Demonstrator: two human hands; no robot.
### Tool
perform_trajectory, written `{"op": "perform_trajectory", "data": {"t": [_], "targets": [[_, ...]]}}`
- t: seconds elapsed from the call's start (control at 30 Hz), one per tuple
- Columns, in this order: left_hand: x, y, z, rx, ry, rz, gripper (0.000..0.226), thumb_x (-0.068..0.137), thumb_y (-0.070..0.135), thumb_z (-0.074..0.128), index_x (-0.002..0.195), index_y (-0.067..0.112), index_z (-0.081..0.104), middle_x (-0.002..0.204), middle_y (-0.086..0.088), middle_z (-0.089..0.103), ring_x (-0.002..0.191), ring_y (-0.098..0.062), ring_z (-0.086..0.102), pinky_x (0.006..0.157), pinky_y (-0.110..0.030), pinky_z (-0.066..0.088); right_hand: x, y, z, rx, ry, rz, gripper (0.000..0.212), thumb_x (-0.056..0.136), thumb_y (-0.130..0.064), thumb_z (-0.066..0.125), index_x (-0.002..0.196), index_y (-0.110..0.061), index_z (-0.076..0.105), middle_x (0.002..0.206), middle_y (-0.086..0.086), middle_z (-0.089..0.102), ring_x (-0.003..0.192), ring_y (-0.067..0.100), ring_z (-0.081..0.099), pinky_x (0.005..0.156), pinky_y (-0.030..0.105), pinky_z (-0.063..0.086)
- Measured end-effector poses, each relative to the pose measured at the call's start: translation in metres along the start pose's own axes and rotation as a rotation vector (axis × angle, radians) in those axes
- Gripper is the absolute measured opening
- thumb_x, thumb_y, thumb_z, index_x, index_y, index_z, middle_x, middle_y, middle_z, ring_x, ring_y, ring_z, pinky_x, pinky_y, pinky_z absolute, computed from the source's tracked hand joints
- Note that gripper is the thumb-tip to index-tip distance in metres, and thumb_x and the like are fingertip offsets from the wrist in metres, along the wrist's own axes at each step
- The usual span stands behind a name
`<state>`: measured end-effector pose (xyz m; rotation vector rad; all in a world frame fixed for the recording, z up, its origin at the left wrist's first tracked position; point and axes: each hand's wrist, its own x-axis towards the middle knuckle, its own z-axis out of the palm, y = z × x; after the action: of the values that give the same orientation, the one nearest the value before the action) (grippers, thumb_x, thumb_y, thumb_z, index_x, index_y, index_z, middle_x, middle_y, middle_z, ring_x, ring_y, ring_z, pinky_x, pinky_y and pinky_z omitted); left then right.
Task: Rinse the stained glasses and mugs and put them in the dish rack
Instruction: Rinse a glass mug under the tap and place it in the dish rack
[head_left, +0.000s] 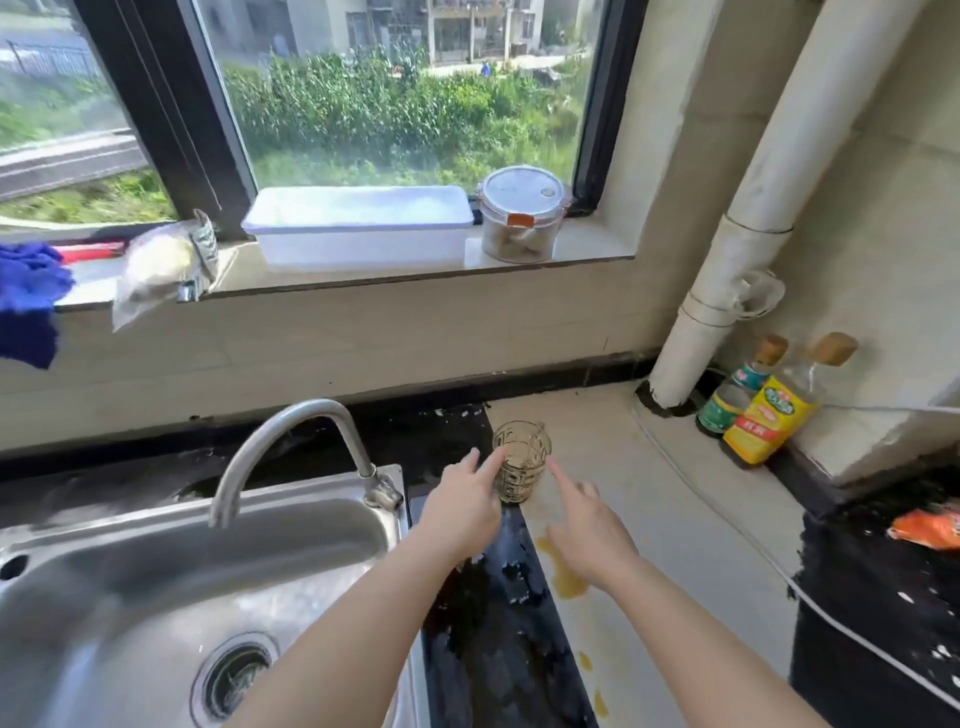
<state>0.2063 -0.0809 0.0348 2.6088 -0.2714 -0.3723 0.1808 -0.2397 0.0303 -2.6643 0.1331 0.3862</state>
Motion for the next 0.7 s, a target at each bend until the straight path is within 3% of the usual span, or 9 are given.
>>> {"op": "perform_trajectory", "data": {"t": [0.13, 0.2, 0.3, 0.4, 0.5, 0.6, 0.7], "targets": [[0.025, -0.014, 0.006, 0.036, -0.060, 0.022, 0.059, 0.096, 0.014, 0.040, 0.149, 0.032, 0.022, 0.161, -0.004, 0.014, 0.143, -0.027, 0.021, 0.109, -0.046, 0.036, 0.031, -0.004, 0.011, 0.011, 0.008, -0.014, 0.065, 0.097, -0.019, 0.041, 0.149, -0.043, 0.012, 0.135, 0.005, 0.041, 0.104, 0.025, 0.057, 0.086, 0.039, 0.049], [0.027, -0.022, 0.010, -0.005, -0.016, 0.057, 0.050, 0.092, 0.012, 0.045, 0.140, 0.026, 0.036, 0.154, -0.003, 0.030, 0.135, -0.025, 0.033, 0.105, -0.044, 0.039, 0.038, -0.007, 0.017, -0.019, 0.025, -0.042, 0.051, 0.098, -0.022, 0.042, 0.144, -0.038, 0.028, 0.131, 0.005, 0.045, 0.107, 0.028, 0.056, 0.085, 0.039, 0.049], [0.020, -0.036, 0.015, -0.051, 0.016, 0.079, 0.034, 0.091, 0.014, 0.047, 0.123, 0.023, 0.045, 0.135, 0.001, 0.049, 0.121, -0.021, 0.045, 0.096, -0.038, 0.043, 0.036, -0.015, 0.029, -0.179, 0.149, -0.144, 0.025, 0.098, -0.031, 0.044, 0.122, -0.022, 0.047, 0.113, 0.005, 0.055, 0.097, 0.028, 0.057, 0.072, 0.034, 0.046], [0.007, -0.052, 0.018, -0.102, 0.034, 0.091, 0.035, 0.091, 0.014, 0.046, 0.123, 0.029, 0.044, 0.133, 0.005, 0.052, 0.117, -0.017, 0.049, 0.089, -0.032, 0.044, 0.030, -0.022, 0.039, -0.269, 0.218, -0.236, 0.020, 0.098, -0.033, 0.047, 0.108, -0.016, 0.050, 0.101, 0.006, 0.058, 0.087, 0.028, 0.058, 0.062, 0.031, 0.039], [-0.013, -0.066, 0.013, -0.255, 0.086, 0.100, 0.054, 0.090, 0.009, 0.045, 0.136, 0.034, 0.033, 0.133, 0.005, 0.055, 0.103, -0.017, 0.060, 0.077, -0.028, 0.044, 0.015, -0.033, 0.041, -0.089, 0.225, -0.250, 0.018, 0.096, -0.032, 0.053, 0.097, -0.014, 0.054, 0.091, 0.004, 0.060, 0.081, 0.027, 0.058, 0.064, 0.034, 0.043], [-0.038, -0.090, 0.002, -0.437, 0.114, 0.078, 0.066, 0.091, 0.001, 0.041, 0.146, 0.034, 0.024, 0.146, 0.008, 0.045, 0.122, -0.016, 0.053, 0.092, -0.027, 0.042, -0.011, -0.051, 0.046, 0.055, 0.178, -0.292, 0.014, 0.092, -0.030, 0.061, 0.088, -0.017, 0.056, 0.080, -0.006, 0.056, 0.074, 0.016, 0.053, 0.063, 0.027, 0.042], [-0.058, -0.130, -0.014, -0.521, 0.114, 0.028, 0.056, 0.095, 0.002, 0.036, 0.143, 0.030, 0.037, 0.142, 0.005, 0.050, 0.130, -0.014, 0.047, 0.103, -0.029, 0.038, -0.032, -0.072, 0.054, 0.091, 0.054, -0.365, 0.014, 0.089, -0.032, 0.065, 0.081, -0.028, 0.053, 0.073, -0.016, 0.050, 0.070, 0.001, 0.047, 0.060, 0.018, 0.036]]}}
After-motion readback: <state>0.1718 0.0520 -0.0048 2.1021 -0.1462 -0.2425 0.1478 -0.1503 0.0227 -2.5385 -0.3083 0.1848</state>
